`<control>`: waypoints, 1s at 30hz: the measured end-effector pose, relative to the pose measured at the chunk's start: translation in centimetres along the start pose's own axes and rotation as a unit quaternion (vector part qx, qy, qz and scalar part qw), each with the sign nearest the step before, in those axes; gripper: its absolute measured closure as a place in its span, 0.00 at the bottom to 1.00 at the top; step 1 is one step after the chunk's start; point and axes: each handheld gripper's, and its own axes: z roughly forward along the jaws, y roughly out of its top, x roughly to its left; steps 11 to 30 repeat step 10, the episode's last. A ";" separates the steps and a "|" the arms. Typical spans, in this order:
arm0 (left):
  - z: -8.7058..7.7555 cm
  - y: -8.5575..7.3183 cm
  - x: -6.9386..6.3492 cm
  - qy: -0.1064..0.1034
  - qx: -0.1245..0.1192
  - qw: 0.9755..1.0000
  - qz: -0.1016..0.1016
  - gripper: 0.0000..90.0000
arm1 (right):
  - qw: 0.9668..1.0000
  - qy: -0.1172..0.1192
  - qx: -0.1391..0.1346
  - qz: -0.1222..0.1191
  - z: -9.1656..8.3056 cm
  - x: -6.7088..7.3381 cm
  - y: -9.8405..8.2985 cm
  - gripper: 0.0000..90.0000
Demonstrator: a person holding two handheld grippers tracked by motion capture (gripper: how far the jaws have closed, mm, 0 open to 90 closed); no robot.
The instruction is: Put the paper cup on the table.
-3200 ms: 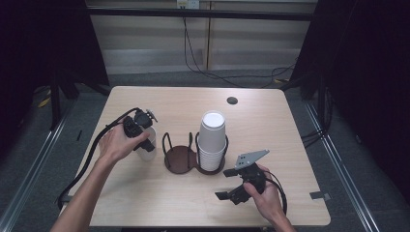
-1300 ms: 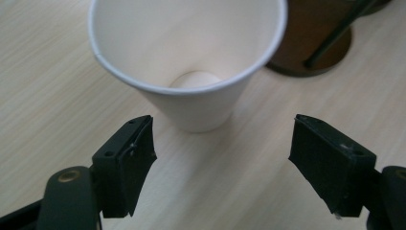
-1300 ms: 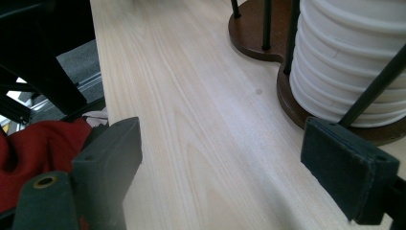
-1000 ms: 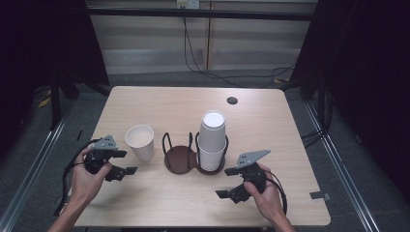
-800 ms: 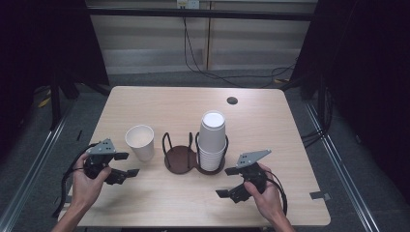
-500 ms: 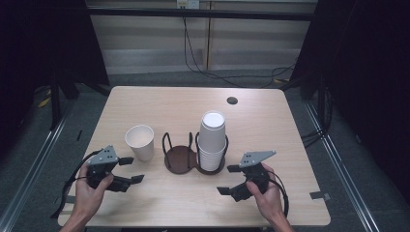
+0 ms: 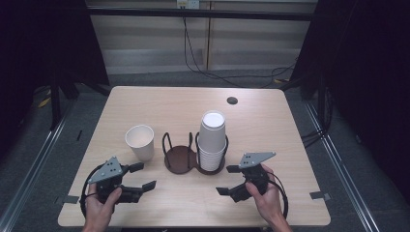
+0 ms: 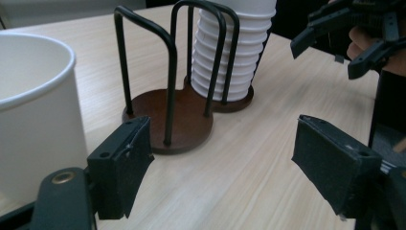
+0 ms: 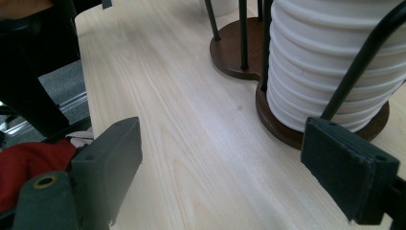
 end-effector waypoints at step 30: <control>2.8 -1.0 -1.3 -0.024 0.005 1.000 0.000 0.18 | 0.999 -0.019 -0.024 0.015 0.4 -0.1 -0.4 0.16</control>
